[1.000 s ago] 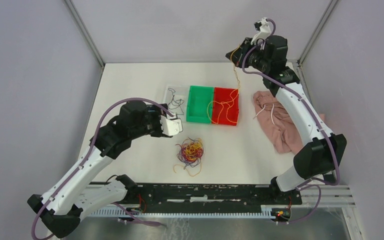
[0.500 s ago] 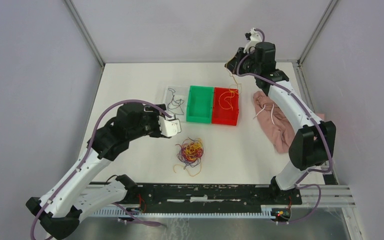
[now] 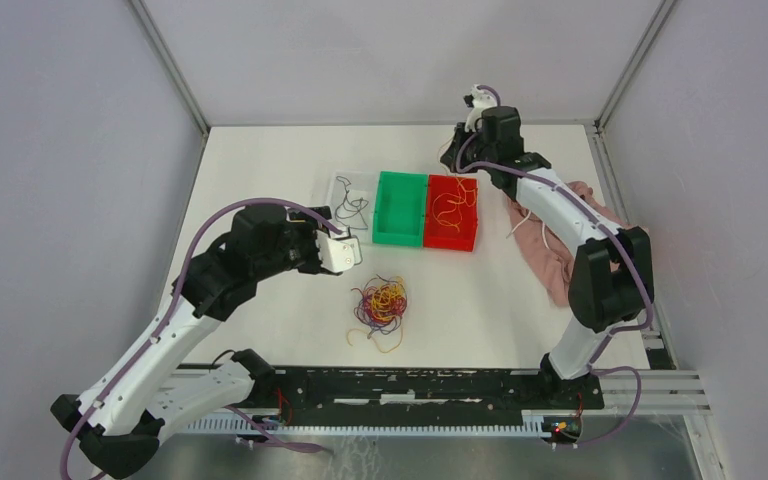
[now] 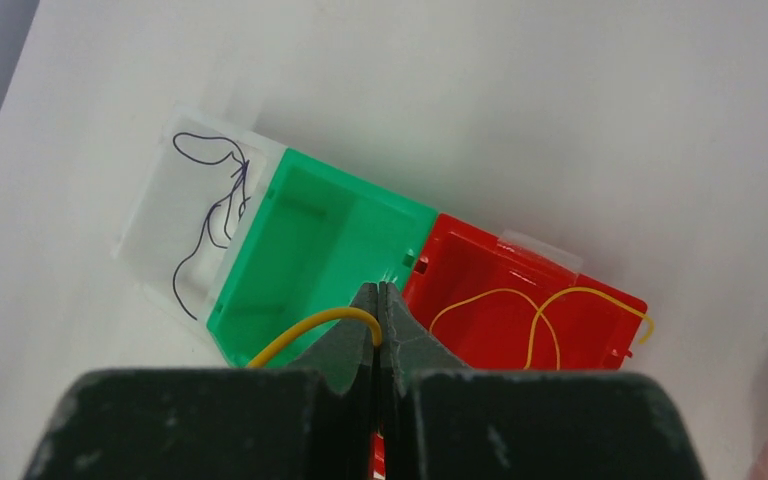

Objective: Untangle the cables
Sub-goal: Place the cable in the bin.

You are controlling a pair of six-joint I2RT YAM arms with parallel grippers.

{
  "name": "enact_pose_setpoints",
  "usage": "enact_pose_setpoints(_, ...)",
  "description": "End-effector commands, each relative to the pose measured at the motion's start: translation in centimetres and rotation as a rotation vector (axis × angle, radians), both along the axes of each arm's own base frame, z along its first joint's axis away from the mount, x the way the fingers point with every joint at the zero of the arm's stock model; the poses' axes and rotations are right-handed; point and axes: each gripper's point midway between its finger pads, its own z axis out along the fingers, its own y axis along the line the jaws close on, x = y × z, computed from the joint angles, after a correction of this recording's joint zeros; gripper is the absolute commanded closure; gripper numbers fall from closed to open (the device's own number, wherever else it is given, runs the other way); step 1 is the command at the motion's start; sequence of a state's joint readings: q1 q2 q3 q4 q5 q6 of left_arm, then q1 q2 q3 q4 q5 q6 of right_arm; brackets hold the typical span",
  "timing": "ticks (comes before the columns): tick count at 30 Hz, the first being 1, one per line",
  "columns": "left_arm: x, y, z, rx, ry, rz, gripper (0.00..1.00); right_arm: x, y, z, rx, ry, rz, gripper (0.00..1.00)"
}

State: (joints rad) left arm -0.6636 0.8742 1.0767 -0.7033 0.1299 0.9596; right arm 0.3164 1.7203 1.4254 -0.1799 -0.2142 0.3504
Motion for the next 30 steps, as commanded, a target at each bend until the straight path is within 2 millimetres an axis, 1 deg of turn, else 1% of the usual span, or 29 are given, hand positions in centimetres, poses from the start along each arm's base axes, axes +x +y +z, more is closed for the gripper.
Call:
enact_pose_setpoints(1, 0.2, 0.0, 2.6, -0.039, -0.059, 0.007, 0.28, 0.7, 0.7, -1.6, -0.05, -0.013, -0.021, 1.0)
enact_pose_setpoints(6, 0.2, 0.0, 2.4, -0.035, -0.059, 0.007, 0.28, 0.5, 1.8, -4.4, -0.072, 0.049, -0.012, 1.0)
enact_pose_setpoints(8, 0.2, 0.0, 2.4, -0.033, -0.061, 0.006, 0.28, 0.5, 1.5, -5.5, -0.099, 0.069, -0.032, 1.0)
enact_pose_setpoints(10, 0.2, 0.0, 2.3, -0.032, -0.06, 0.003, 0.28, 0.5, 0.6, -6.5, -0.138, 0.076, -0.066, 0.99)
enact_pose_setpoints(11, 0.2, 0.0, 2.3, -0.032, -0.059, 0.004, 0.28, 0.6, 0.0, -6.9, -0.163, 0.078, -0.088, 0.97)
enact_pose_setpoints(15, 0.2, 0.0, 2.2, -0.032, -0.057, 0.004, 0.28, 0.7, -1.8, -7.7, -0.249, 0.083, -0.147, 0.79)
enact_pose_setpoints(18, 0.1, 0.0, 2.3, -0.036, -0.056, 0.003, 0.28, 0.7, -2.7, -7.9, -0.293, 0.095, -0.174, 0.61)
enact_pose_setpoints(23, 0.2, 0.0, 2.5, -0.034, -0.063, 0.002, 0.28, 0.1, -3.5, -6.5, -0.342, 0.091, -0.171, 0.42)
enact_pose_setpoints(28, 0.3, -0.2, 2.8, -0.036, -0.065, -0.001, 0.28, -0.6, -5.5, -4.9, -0.431, 0.095, -0.208, 0.3)
enact_pose_setpoints(30, 0.3, -0.1, 2.9, -0.037, -0.069, -0.002, 0.28, -0.9, -6.4, -4.3, -0.475, 0.09, -0.225, 0.29)
